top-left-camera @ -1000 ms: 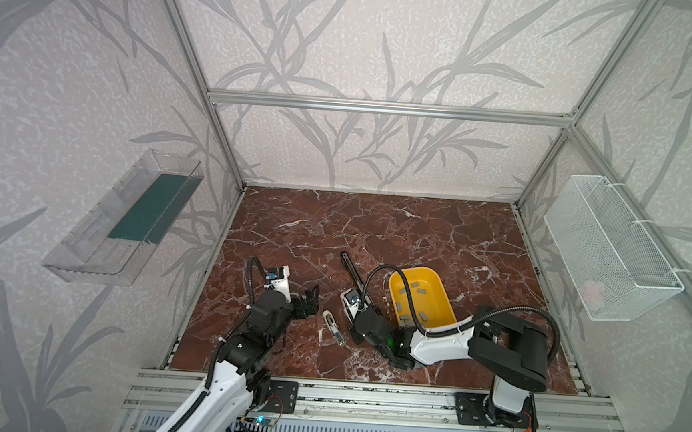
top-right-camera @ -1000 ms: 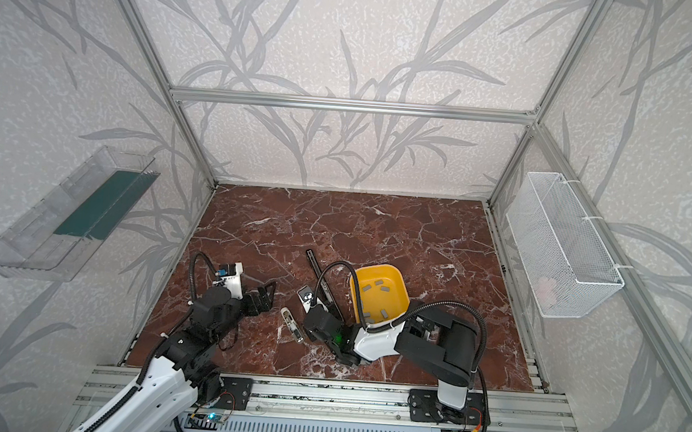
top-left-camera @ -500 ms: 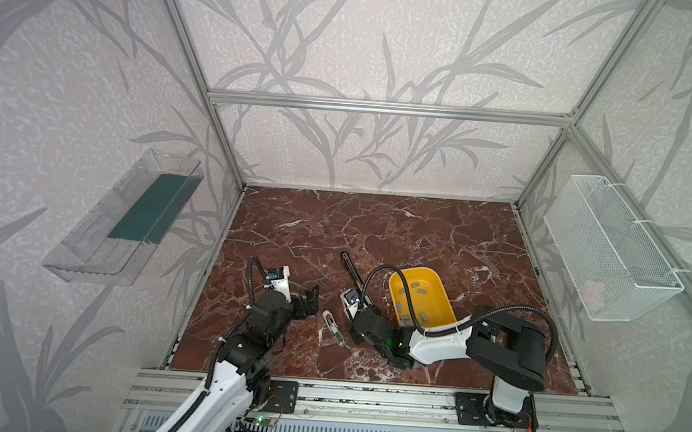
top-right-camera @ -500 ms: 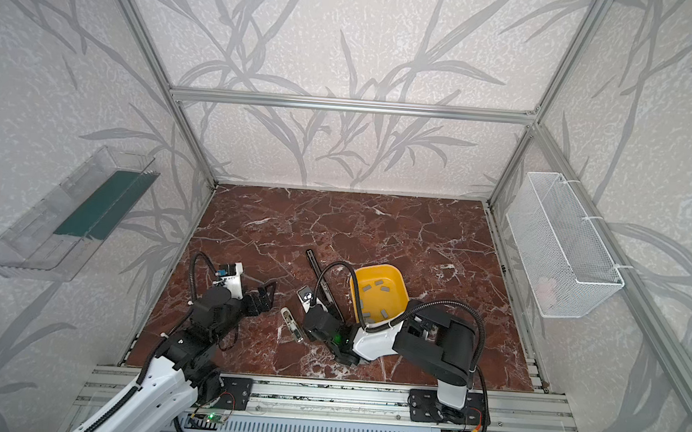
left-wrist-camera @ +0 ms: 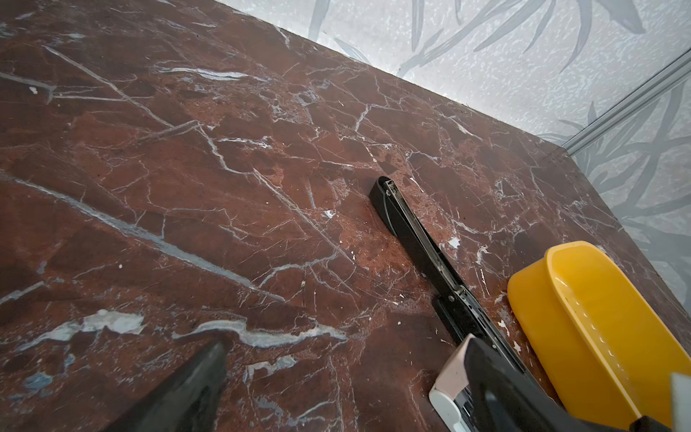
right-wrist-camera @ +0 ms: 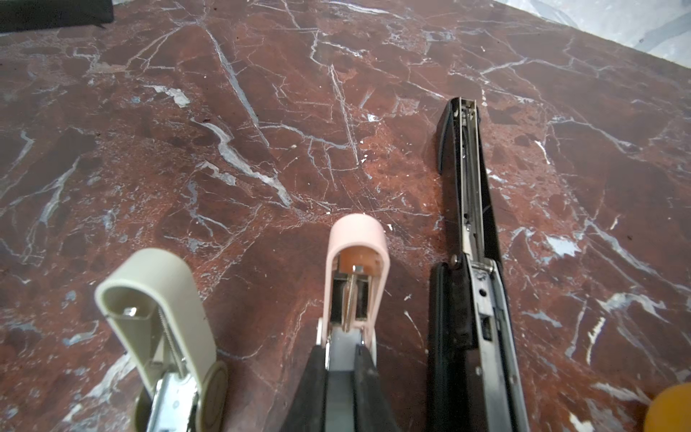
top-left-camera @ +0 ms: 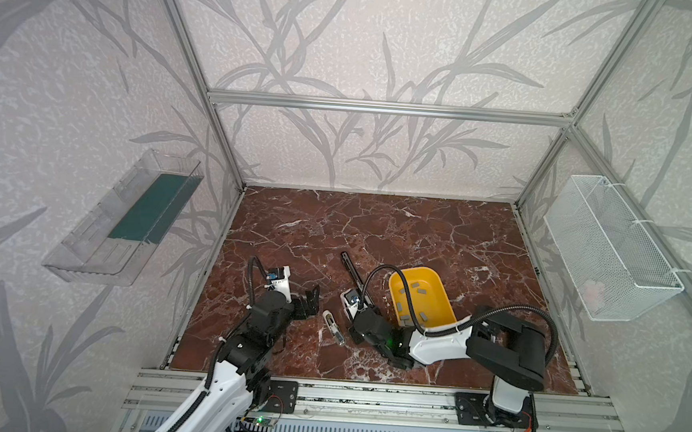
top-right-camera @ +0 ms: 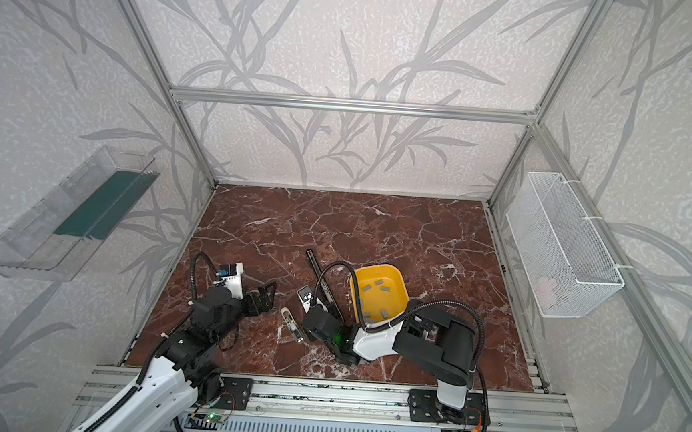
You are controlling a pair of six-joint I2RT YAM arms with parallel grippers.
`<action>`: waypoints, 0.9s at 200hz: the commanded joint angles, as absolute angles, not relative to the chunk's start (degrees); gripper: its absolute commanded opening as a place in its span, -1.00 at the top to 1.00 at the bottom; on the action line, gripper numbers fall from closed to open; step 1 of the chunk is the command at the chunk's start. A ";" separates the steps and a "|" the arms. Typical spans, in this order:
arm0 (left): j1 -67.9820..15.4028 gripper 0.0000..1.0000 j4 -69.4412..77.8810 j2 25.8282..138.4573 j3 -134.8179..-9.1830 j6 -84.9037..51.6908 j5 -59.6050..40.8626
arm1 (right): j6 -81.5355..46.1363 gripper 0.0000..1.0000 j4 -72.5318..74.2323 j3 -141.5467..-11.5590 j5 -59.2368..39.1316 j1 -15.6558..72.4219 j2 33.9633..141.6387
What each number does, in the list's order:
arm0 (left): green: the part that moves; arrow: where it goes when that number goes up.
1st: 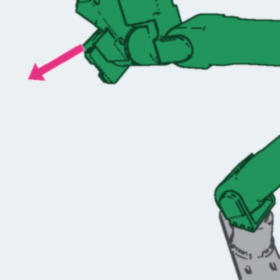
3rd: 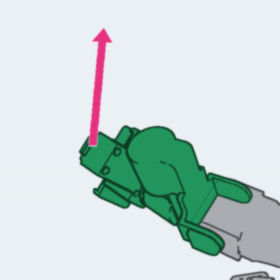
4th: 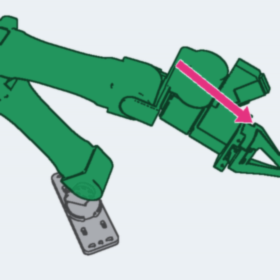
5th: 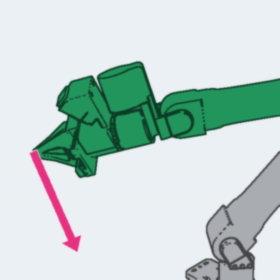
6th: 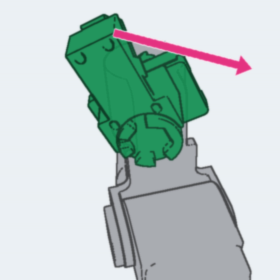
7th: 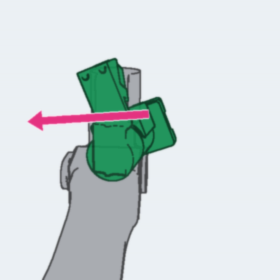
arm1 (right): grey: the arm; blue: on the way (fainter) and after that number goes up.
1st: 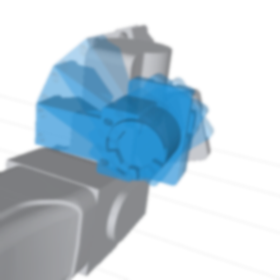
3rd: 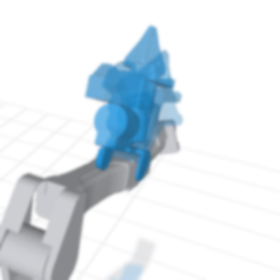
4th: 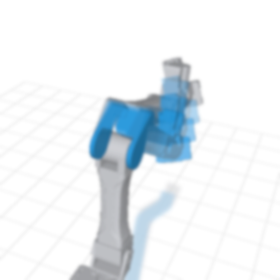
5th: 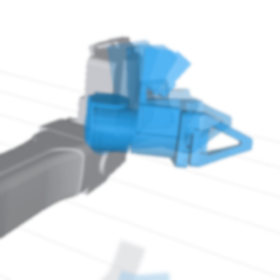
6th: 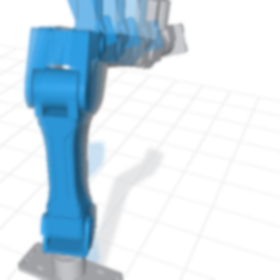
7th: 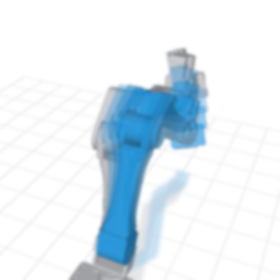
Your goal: Load the staples into the stapler
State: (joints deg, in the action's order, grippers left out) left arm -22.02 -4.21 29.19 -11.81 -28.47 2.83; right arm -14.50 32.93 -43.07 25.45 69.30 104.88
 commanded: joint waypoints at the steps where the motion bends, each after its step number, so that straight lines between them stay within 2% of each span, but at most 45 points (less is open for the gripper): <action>1: -22.25 -0.98 -2.95 29.18 -12.13 -28.13 3.12 | -13.90 0.74 34.36 -42.28 26.63 68.93 103.62; 135: -22.41 -0.98 -2.91 29.17 -12.16 -28.07 3.25 | -12.39 0.74 37.44 -39.82 26.41 68.81 101.87; 180: -22.41 -0.98 -2.98 29.18 -12.14 -28.09 3.35 | -11.35 0.74 40.01 -38.43 23.36 68.73 101.10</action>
State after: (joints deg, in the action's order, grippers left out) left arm -22.15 -4.21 29.19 -11.81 -28.47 2.85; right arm -12.56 36.60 -39.88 24.75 69.04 103.66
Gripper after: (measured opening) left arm 0.991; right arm 0.132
